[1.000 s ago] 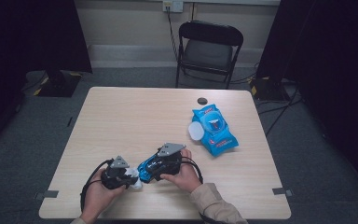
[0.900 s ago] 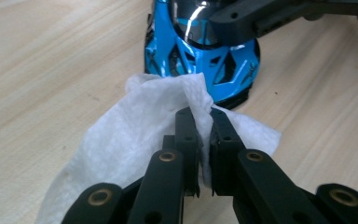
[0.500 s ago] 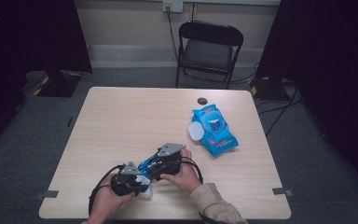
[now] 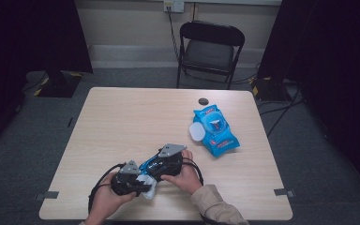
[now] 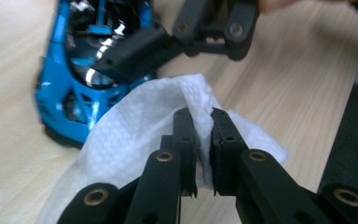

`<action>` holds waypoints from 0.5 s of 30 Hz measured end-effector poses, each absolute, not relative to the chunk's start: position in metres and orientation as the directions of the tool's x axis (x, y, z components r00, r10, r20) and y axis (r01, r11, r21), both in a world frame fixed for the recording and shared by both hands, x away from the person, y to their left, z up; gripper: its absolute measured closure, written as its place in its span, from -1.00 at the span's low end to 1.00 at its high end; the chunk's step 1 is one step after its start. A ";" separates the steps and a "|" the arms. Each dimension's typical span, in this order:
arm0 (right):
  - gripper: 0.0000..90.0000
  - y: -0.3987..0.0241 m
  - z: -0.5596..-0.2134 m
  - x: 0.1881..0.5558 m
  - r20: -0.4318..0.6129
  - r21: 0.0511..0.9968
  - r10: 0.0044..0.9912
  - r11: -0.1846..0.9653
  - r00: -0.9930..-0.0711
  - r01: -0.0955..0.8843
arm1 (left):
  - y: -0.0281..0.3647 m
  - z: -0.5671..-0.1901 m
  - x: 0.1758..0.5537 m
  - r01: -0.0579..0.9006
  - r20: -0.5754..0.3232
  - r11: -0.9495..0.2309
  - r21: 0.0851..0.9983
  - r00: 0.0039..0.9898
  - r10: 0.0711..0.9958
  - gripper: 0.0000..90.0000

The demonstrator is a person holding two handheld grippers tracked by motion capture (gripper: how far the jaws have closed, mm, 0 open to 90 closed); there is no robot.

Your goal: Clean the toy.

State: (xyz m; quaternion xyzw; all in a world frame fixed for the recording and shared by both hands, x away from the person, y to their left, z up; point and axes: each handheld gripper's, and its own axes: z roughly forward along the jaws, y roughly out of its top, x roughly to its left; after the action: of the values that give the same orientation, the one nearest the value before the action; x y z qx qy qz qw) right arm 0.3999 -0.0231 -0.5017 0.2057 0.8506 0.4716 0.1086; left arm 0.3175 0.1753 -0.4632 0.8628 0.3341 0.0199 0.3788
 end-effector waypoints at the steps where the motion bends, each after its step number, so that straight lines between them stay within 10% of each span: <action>1: -0.79 -0.023 -0.501 0.399 0.006 0.845 0.455 0.474 -0.891 0.248 | 0.178 -0.462 0.318 0.563 -0.219 -0.483 0.671 0.773 0.595 0.82; 15: -0.67 -0.034 -0.487 0.397 0.017 0.824 0.478 0.491 -0.878 0.282 | 0.193 -0.456 0.320 0.576 -0.227 -0.451 0.682 0.753 0.618 0.79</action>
State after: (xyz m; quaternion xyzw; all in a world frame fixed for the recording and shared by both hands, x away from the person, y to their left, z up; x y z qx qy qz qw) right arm 0.3969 -0.0337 -0.4867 0.2218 0.8566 0.4532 0.1077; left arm 0.3205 0.1927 -0.4564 0.8513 0.3506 0.0268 0.3895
